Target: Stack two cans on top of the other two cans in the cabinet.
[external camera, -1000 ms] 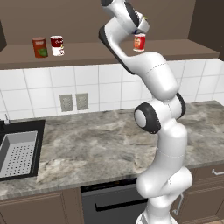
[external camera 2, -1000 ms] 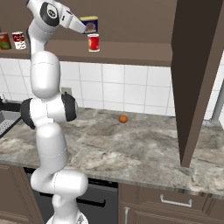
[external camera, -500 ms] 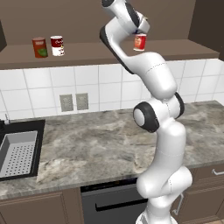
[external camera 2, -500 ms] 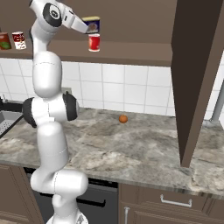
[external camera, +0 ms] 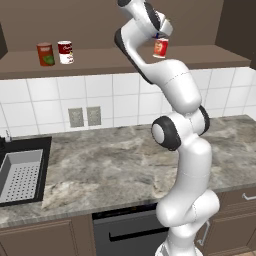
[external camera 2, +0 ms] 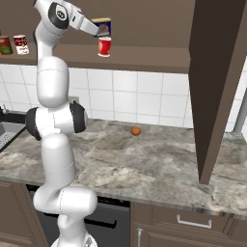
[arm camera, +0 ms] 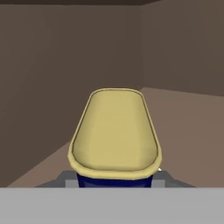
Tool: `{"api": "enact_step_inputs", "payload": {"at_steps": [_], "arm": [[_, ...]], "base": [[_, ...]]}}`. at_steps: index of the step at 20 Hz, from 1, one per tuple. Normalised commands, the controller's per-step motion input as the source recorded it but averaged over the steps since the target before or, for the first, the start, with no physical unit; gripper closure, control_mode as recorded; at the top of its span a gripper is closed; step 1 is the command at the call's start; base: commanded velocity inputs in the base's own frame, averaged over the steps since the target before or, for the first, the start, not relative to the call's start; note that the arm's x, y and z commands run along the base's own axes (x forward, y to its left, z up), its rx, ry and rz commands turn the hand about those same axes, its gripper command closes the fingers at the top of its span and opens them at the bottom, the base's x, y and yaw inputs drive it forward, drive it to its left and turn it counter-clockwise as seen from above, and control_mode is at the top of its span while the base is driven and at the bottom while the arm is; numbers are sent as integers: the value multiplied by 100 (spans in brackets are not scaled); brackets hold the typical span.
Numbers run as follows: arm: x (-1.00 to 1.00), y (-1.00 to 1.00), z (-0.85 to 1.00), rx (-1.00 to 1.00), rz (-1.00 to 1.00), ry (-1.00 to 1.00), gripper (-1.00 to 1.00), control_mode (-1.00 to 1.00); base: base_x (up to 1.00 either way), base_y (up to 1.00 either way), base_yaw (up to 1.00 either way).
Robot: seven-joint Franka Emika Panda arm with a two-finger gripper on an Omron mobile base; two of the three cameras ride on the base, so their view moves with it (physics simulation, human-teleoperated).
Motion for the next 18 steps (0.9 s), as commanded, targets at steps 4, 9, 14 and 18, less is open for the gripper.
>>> {"api": "enact_step_inputs", "payload": {"at_steps": [4,9,14,18], "arm": [[0,0,-8,0,0,3,100,-100],[0,0,-2,0,0,0,100,-100],[-1,9,0,0,0,0,100,-100],[0,6,0,0,0,0,100,-100]], "base": [[0,0,0],[0,0,0],[0,0,0],[0,0,0]]}}
